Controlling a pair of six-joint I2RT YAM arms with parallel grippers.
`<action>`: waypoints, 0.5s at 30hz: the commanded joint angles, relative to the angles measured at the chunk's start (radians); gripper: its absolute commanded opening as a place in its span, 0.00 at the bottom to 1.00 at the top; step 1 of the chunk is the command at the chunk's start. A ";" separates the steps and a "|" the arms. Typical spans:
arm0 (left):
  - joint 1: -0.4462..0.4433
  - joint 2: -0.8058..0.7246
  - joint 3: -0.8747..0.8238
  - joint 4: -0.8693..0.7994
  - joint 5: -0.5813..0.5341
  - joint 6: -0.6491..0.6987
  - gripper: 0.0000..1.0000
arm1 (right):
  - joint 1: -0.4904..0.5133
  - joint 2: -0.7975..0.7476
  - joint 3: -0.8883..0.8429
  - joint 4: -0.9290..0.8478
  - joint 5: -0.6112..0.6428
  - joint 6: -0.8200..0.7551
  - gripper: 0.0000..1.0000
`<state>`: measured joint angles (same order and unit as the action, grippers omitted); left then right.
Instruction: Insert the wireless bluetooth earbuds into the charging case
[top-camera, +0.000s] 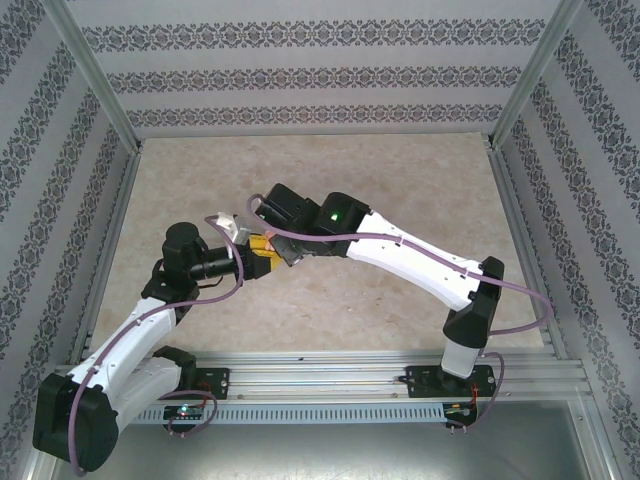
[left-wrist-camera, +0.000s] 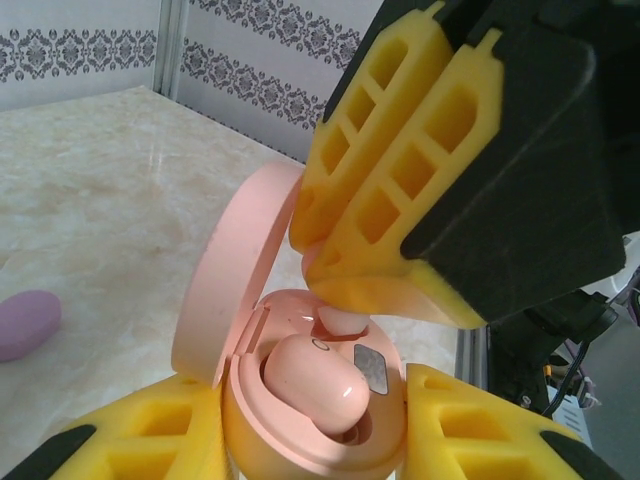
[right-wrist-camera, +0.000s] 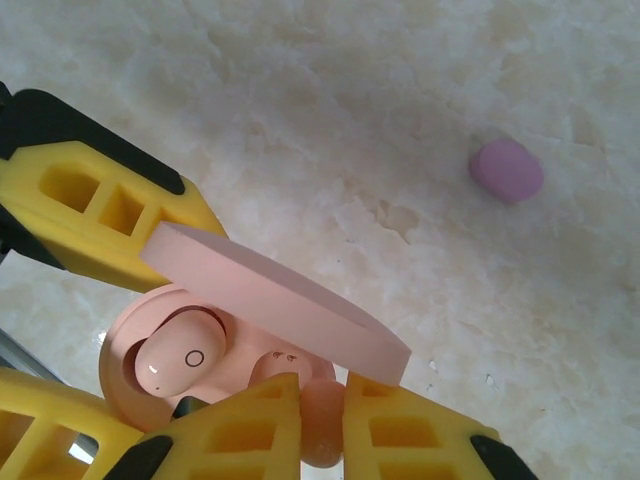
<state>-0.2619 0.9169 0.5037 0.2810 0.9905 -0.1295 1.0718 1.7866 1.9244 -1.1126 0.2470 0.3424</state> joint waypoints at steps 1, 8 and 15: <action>-0.010 -0.022 -0.001 0.056 0.035 -0.010 0.29 | 0.013 0.026 0.028 -0.043 0.038 -0.014 0.13; -0.011 -0.024 0.003 0.036 0.028 0.004 0.29 | 0.017 0.035 0.045 -0.070 0.028 -0.011 0.22; -0.011 -0.022 0.005 0.031 0.024 0.007 0.29 | 0.020 0.013 0.036 -0.046 -0.032 0.004 0.32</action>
<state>-0.2619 0.9142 0.5014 0.2798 0.9909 -0.1322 1.0782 1.8061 1.9476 -1.1446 0.2413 0.3370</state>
